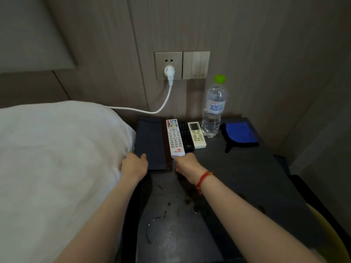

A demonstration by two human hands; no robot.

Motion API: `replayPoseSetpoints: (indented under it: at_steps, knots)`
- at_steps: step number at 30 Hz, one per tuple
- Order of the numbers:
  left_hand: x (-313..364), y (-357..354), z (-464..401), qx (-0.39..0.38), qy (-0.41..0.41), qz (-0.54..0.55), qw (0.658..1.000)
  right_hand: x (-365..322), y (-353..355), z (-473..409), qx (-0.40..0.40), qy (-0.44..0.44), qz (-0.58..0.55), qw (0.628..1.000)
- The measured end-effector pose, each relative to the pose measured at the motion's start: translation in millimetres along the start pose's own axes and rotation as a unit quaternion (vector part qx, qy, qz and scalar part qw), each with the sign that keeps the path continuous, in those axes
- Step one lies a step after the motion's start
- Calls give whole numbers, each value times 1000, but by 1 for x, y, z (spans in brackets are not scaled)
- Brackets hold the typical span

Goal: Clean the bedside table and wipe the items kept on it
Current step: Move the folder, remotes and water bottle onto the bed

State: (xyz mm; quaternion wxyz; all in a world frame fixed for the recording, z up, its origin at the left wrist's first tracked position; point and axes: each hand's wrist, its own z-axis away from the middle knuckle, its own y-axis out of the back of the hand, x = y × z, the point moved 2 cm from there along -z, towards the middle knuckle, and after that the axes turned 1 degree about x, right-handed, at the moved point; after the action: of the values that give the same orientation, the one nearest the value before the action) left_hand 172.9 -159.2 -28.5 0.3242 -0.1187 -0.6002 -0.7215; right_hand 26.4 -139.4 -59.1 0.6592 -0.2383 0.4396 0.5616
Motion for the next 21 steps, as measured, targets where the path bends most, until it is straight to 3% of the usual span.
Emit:
replayPoseSetpoints:
  at_steps: [5, 10, 12, 16, 19, 21]
  knots:
    - [-12, -10, -14, -50, 35, 76, 995, 2, -20, -5, 12, -12, 5, 1000]
    - [-17, -14, -19, -28, 71, 191, 979, 6, -20, -8, 30, -8, 34, 999]
    - [-13, -12, -18, -33, 82, 253, 963, 7, -17, -9, 35, -3, 44, 998]
    - [-1, -3, -14, -93, 115, 408, 901, 7, -10, -9, 52, 8, 39, 998]
    - [4, 5, -11, -113, 146, 450, 874, 0, 0, -6, 123, 84, 115, 982]
    - [4, 10, -7, -119, 143, 474, 861, -8, 7, -5, 206, 173, 180, 946]
